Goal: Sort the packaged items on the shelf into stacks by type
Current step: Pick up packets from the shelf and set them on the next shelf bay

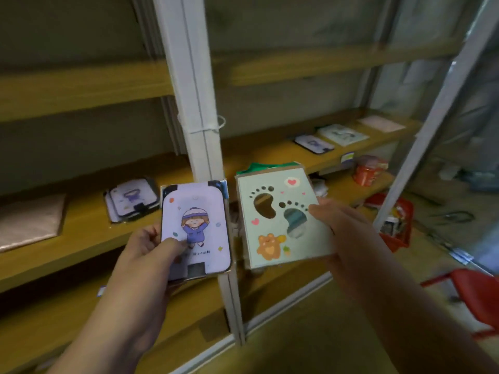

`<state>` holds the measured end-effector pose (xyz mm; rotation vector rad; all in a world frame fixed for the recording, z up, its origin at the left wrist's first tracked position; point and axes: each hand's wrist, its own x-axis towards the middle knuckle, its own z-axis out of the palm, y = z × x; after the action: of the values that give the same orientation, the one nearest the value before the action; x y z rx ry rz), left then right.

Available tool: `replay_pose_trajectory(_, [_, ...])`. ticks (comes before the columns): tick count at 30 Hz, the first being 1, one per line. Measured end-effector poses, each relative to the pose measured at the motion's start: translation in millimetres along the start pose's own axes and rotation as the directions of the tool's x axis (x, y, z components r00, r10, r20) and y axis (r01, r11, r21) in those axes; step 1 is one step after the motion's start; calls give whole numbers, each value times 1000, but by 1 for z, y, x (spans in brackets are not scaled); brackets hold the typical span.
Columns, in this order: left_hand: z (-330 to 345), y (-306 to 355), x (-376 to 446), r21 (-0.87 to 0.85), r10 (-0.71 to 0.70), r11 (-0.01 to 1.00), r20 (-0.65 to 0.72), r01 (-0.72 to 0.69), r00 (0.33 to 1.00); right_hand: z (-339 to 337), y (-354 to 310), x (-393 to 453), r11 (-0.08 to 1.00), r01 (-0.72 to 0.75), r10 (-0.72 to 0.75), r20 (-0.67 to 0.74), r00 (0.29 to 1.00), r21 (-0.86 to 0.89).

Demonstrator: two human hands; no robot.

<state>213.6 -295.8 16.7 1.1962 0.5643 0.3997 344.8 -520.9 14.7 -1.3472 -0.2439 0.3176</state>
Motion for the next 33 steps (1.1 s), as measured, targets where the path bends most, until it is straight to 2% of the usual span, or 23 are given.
replay_pose_trajectory(3, [48,-8,3,32,-29,999,55,27,998,-43,-6,7,991,-86,96,-96,991,104])
replay_pose_trajectory(7, [99,-24,15,74,-88,994,115,80,989,-90,-14,16,971,-127,163,-175,971,204])
replay_pose_trajectory(16, [210,-46,75,138,-171,981,260,139,950,-179,-28,64,969,-98,147,-209,967,227])
replay_pose_trajectory(19, [245,-48,117,102,-117,990,216,97,969,-201,-29,101,968,-117,167,-218,962,222])
replay_pose_trajectory(25, [310,-62,217,83,-102,992,132,91,986,-244,-38,194,970,-153,198,-245,949,189])
replay_pose_trajectory(33, [376,-71,325,342,53,937,74,-75,996,-281,-40,285,958,-169,213,-182,960,230])
